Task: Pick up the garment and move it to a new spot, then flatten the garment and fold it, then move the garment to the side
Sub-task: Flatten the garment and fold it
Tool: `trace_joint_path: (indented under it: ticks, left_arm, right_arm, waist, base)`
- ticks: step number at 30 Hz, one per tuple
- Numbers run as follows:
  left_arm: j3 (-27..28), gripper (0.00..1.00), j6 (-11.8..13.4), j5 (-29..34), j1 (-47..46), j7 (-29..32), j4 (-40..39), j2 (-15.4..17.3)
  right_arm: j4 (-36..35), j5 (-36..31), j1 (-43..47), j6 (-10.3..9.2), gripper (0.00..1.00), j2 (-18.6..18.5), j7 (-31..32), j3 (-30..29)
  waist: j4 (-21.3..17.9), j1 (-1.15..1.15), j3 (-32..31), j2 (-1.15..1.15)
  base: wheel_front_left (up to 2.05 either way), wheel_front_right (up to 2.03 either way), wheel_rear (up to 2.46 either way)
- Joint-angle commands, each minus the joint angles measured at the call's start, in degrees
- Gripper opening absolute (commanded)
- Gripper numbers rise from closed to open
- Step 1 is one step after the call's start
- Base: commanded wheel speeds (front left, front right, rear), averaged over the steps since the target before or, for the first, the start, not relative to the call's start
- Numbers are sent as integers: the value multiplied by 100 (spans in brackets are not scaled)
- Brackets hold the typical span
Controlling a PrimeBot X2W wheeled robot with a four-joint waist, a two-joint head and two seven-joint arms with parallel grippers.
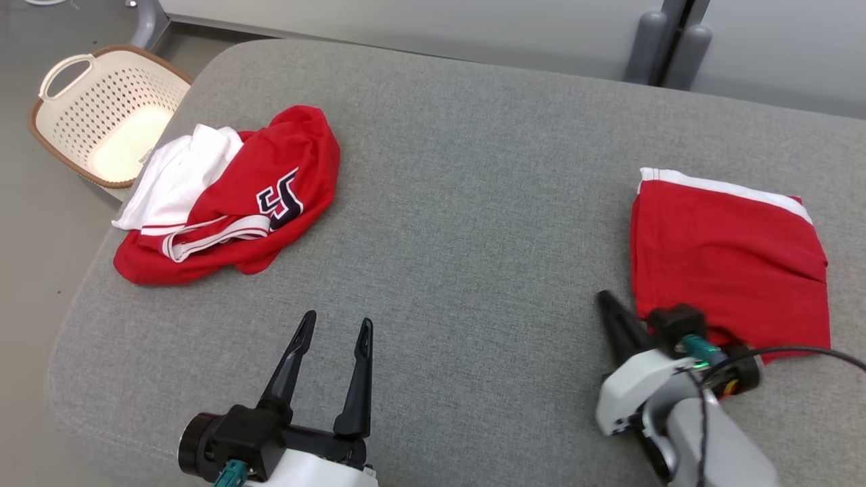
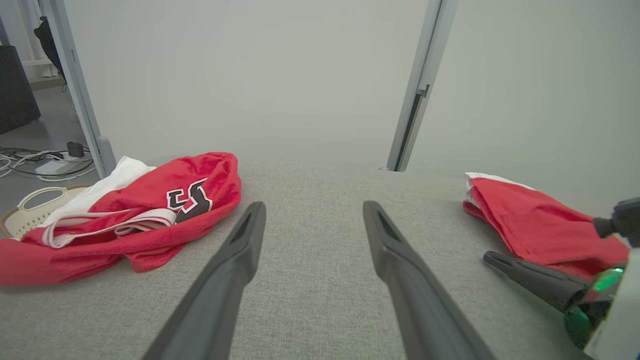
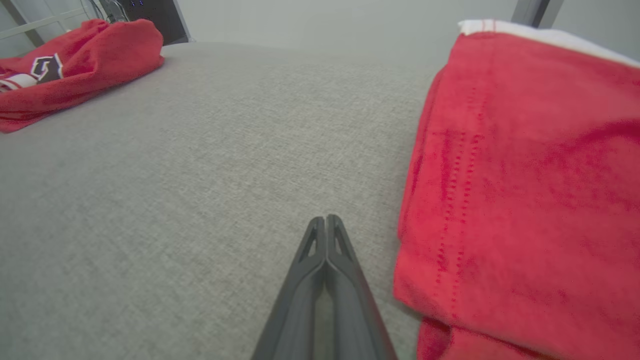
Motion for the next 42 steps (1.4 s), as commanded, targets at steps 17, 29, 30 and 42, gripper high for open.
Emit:
trace_joint_path:
  ticks: [17,29,30,42]
  left_arm:
    - [847,100,163,-65,487,0,-40,19]
    - [1247,100,-55,130,921,1,125,15]
    - [1255,100,-50,166,963,1,135,16]
    - [1148,100,61,441,1212,1,249,17]
  right_arm:
    - [-2744,595,1128,-9,100,-247,-4,302]
    - [-3479,301,2303,-7,100,-295,-4,-377]
    - [-3513,306,2387,-7,100,-327,-5,-378]
    - [-3578,279,2769,-7,100,-272,-4,-558]
  waist:
    - [-1333,0,-910,0]
    - [-1929,0,-1266,0]
    - [-1956,0,-1295,0]
    - [-1969,0,-1461,0]
  base:
    - [0,0,0]
    - [0,0,0]
    - [0,0,0]
    - [0,0,0]
